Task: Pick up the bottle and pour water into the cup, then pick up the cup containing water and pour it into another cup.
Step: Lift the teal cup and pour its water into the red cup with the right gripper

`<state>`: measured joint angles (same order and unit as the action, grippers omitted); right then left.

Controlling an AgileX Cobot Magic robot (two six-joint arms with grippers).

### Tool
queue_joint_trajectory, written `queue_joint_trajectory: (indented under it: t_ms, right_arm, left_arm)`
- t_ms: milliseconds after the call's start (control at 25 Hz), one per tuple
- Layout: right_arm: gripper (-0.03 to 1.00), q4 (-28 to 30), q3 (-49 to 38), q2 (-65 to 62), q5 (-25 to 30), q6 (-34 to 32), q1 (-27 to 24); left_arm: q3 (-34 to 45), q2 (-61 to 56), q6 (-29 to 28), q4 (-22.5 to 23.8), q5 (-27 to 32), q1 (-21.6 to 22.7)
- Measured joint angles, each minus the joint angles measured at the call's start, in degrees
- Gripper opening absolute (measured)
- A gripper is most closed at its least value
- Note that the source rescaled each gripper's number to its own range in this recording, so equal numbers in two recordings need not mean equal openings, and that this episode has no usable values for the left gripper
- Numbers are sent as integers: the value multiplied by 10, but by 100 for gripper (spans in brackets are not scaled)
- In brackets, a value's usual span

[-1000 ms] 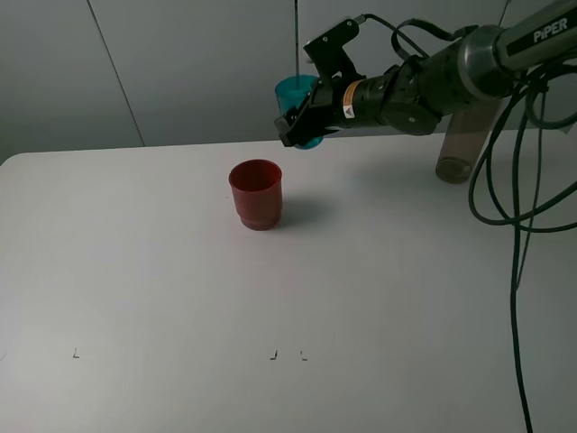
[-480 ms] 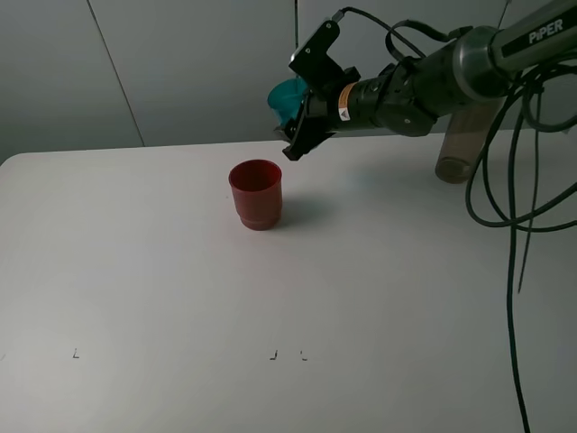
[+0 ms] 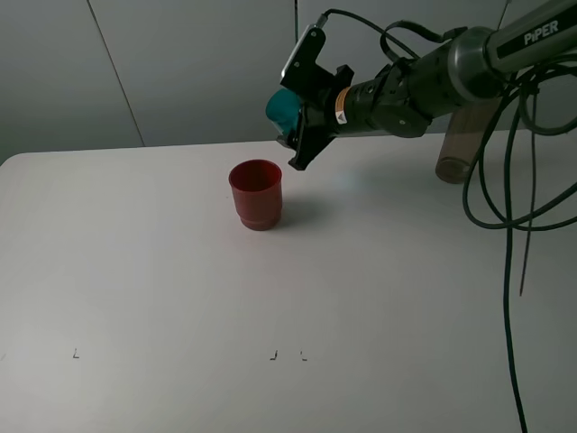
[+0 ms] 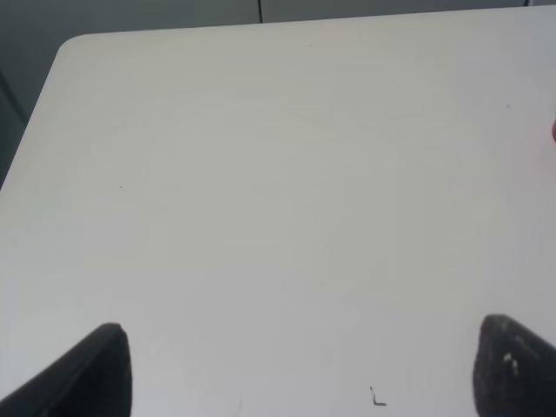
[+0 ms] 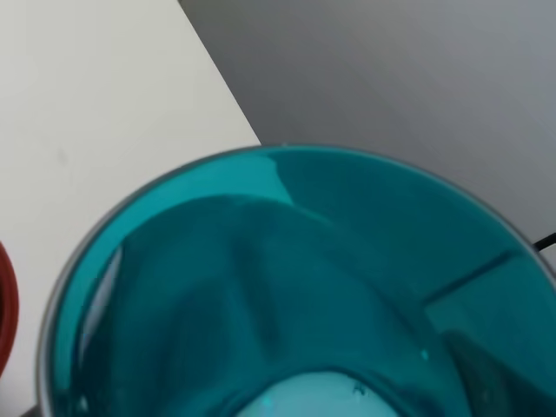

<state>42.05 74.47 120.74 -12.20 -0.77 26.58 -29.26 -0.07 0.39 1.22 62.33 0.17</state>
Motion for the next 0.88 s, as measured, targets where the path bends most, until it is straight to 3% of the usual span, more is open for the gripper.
queue_joint_trajectory:
  t_ms: [880]
  right_arm:
    - [6,-10,0,0,42,76,16]
  left_arm:
    - [0,0,0,0,0,0]
